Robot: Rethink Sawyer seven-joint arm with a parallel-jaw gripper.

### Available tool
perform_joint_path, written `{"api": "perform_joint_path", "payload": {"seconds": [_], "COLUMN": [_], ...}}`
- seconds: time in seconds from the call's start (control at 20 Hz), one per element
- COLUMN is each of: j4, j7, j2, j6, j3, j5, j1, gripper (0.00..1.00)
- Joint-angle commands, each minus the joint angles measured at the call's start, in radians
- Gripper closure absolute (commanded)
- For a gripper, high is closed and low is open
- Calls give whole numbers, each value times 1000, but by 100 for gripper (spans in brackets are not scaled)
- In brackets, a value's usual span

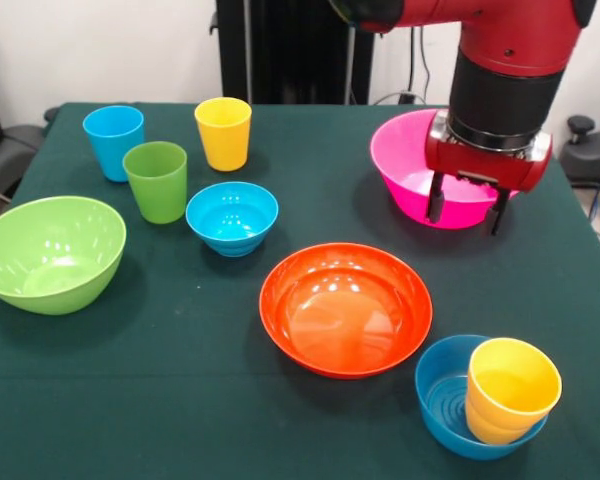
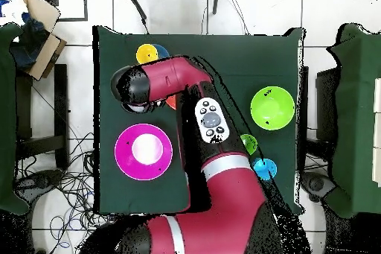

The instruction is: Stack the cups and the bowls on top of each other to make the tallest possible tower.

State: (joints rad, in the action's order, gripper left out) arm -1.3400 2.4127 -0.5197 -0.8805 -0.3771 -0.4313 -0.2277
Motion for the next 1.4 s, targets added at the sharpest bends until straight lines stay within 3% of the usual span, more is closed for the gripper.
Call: {"api": "perform_joint_path", "payload": {"seconds": [0.05,0.45,0.7,0.9,1.15,1.4], "j4": [-84,-76,-82,-124,-160,-139], "j7": [191,186,187,250,425,463], "j2": [35,64,47,8,-9,5], "j6": [73,108,81,98,143,120], "j3": [77,111,124,159,271,352], "j5": [33,72,132,180,244,295], "j1": [38,68,88,134,241,291], "gripper": [0,0,0,0,0,0]}}
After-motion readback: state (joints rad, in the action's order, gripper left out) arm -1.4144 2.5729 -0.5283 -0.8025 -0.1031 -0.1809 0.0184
